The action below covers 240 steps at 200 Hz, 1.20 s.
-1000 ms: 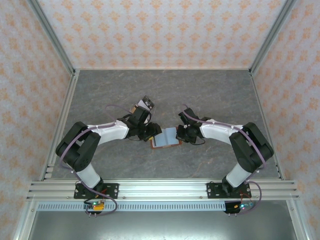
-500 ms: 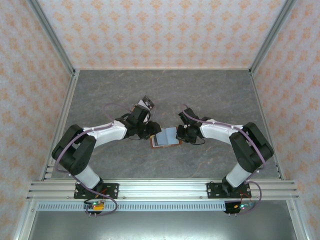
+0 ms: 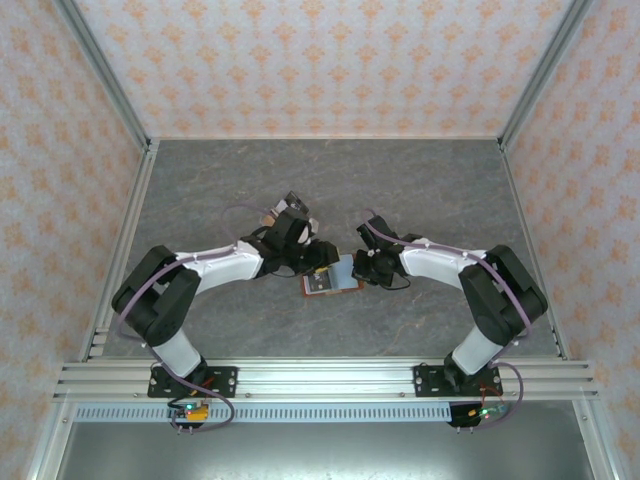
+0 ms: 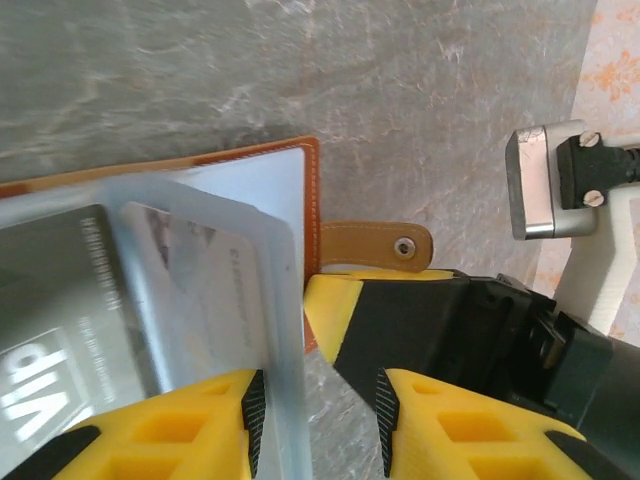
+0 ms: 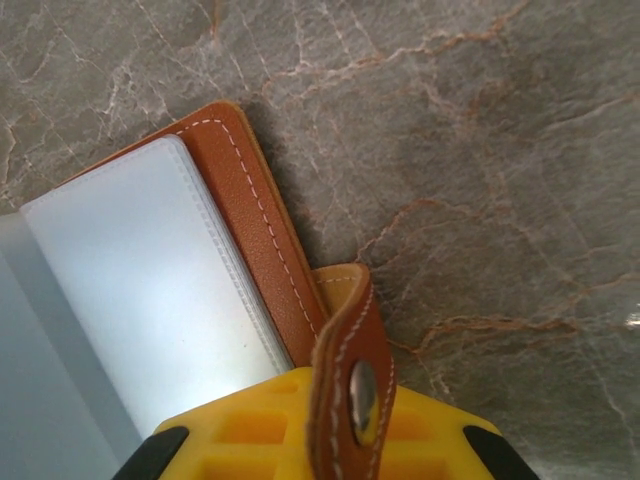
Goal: Take the credit cards out of the card holder
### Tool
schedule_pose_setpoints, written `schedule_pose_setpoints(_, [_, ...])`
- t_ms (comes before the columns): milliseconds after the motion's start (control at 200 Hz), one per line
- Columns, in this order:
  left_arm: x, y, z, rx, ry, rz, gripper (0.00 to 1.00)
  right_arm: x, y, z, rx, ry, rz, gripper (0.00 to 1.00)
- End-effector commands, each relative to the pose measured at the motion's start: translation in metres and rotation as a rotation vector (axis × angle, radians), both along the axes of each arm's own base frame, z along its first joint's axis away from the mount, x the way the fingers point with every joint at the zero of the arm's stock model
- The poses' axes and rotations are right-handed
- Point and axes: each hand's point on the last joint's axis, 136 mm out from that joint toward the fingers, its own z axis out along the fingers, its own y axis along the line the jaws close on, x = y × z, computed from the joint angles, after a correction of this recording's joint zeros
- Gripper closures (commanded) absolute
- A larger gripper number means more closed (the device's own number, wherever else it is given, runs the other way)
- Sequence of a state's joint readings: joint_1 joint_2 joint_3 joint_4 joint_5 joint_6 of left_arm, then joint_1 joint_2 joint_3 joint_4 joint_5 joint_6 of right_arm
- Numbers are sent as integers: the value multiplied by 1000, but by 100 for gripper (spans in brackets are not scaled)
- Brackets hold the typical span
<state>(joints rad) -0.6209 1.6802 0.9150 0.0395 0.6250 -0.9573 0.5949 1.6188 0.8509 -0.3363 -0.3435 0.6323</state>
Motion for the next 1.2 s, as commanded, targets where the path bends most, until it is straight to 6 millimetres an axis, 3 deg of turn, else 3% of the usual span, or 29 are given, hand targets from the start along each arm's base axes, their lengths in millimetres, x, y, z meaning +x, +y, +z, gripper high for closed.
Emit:
schedule_pose_setpoints(0, [8,-21,11,-46,-18,-24,62,11,-16,33,-52,-101,-13,88])
schedule_pose_setpoints(165, [15,-25,8,-34,-12,-13,59,13,-26,67,-42,-190,-17,87])
schedule_pose_setpoints(325, [29,6,4,19,-7,71,58,12,-13,87,40,-198,1,87])
schedule_pose_setpoints(440, [29,23,1,54,0,103,59,15,0,94,65,-201,30,87])
schedule_pose_setpoints(766, [16,28,-26,68,69,114,65,16,34,60,-10,-115,118,87])
schedule_pose_setpoints(941, [14,20,-34,68,94,92,65,16,31,37,-57,-67,96,84])
schedule_pose_setpoints(1196, [12,23,-45,83,113,98,65,10,28,10,-83,-3,83,84])
